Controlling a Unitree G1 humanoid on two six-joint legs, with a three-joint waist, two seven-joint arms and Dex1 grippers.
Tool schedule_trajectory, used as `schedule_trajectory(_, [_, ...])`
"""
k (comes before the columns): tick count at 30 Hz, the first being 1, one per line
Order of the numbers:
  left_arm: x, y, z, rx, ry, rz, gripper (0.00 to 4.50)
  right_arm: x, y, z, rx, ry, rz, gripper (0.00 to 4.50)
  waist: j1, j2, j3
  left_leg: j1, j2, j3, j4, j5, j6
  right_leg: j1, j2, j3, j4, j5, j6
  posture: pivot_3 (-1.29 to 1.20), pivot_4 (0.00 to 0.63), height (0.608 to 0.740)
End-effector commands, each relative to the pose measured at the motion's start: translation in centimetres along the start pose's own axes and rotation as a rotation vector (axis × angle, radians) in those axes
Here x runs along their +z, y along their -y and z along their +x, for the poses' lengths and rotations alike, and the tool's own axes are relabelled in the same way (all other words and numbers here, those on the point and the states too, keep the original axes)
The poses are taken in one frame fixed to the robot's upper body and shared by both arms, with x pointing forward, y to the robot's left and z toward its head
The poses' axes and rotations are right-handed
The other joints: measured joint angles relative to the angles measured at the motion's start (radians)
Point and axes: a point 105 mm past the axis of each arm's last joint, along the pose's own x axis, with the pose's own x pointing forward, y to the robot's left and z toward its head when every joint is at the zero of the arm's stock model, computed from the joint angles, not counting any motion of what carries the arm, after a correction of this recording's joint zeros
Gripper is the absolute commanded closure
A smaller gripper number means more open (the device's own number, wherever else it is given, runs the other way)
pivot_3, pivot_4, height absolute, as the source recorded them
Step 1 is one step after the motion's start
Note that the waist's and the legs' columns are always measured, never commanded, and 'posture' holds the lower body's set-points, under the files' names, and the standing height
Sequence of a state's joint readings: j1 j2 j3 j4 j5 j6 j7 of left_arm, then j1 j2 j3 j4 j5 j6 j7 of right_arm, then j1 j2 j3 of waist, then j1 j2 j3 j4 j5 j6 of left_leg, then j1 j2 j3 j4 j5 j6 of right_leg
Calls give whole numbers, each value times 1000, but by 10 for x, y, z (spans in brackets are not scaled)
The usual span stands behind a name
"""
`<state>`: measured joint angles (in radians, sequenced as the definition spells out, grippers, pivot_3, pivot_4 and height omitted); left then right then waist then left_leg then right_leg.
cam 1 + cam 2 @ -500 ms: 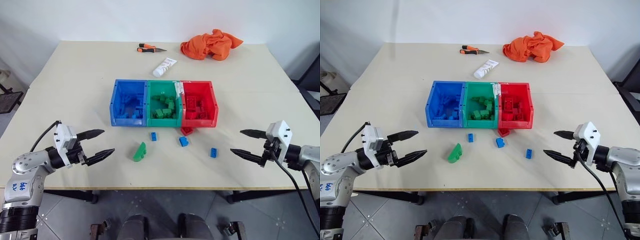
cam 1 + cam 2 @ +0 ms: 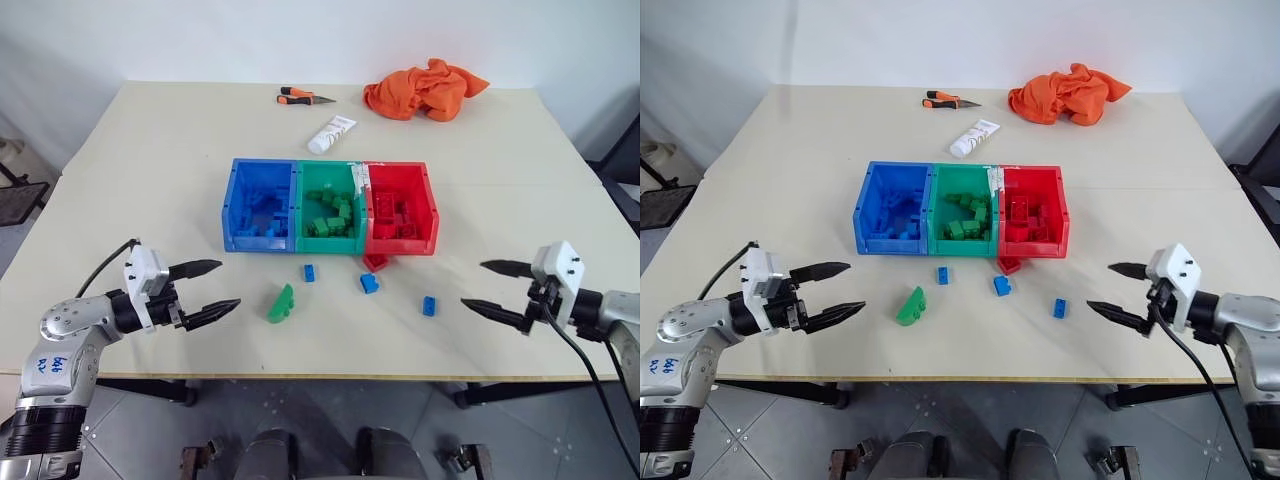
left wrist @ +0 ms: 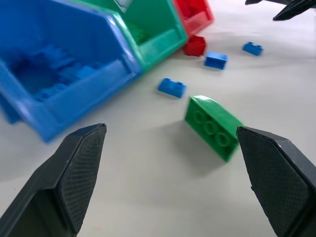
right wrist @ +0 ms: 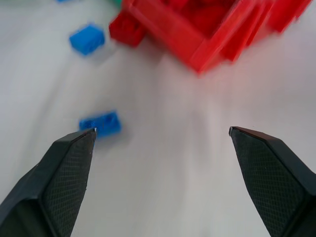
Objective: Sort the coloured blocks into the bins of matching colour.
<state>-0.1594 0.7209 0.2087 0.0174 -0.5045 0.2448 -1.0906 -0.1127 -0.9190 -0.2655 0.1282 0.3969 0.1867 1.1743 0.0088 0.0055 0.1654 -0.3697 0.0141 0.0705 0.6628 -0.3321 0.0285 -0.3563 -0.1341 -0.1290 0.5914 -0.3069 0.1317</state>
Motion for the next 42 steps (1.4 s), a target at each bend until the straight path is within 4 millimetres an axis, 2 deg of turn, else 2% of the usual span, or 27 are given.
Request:
schedule_trajectory(1, [8,2,2,-54,-1,21,0,2,9,-32,-43,-73,-36,19,4,0,0,0,0,0,0,0,0,0,0,0,0,0,0,0,150,740])
schedule_trajectory(4, [8,2,4,-78,-3,5,0,-3,7,-41,-37,-128,-27,19,5,0,0,0,0,0,0,0,0,0,0,0,0,0,0,0,150,740])
schedule_trajectory(8, [11,3,5,-90,15,15,0,-1,4,-36,-18,-150,-28,19,-1,0,0,0,1,1,0,0,0,0,1,0,-1,0,0,0,150,740])
schedule_trajectory(13, [14,5,5,-100,19,22,0,4,-8,-4,53,-159,-25,19,-8,0,0,1,1,1,0,0,0,0,1,0,0,0,0,0,150,740])
schedule_trajectory(17, [13,12,1,-98,17,23,0,13,-15,37,119,-103,-45,19,-12,0,-1,1,1,0,0,0,0,0,1,0,0,0,0,0,150,740])
schedule_trajectory(21, [12,24,-4,-86,21,5,0,10,-15,58,159,-112,-50,19,-8,1,0,0,1,-1,0,0,0,0,0,0,0,0,0,0,150,740])
schedule_trajectory(32, [9,38,-14,-29,12,-28,0,-5,-23,78,235,-129,-58,19,-11,0,-1,0,1,-3,1,0,0,1,1,-1,0,0,0,0,150,740])
schedule_trajectory(36, [9,38,-12,-26,16,-28,0,-4,-24,80,229,-102,-77,825,-12,0,-1,1,1,-2,1,0,0,1,1,-1,0,0,0,0,150,740])
schedule_trajectory(42, [9,35,-7,-30,28,-25,0,-1,-30,82,224,-59,-83,2812,-12,0,-1,1,1,-2,1,0,0,1,1,-1,0,0,0,0,150,740])
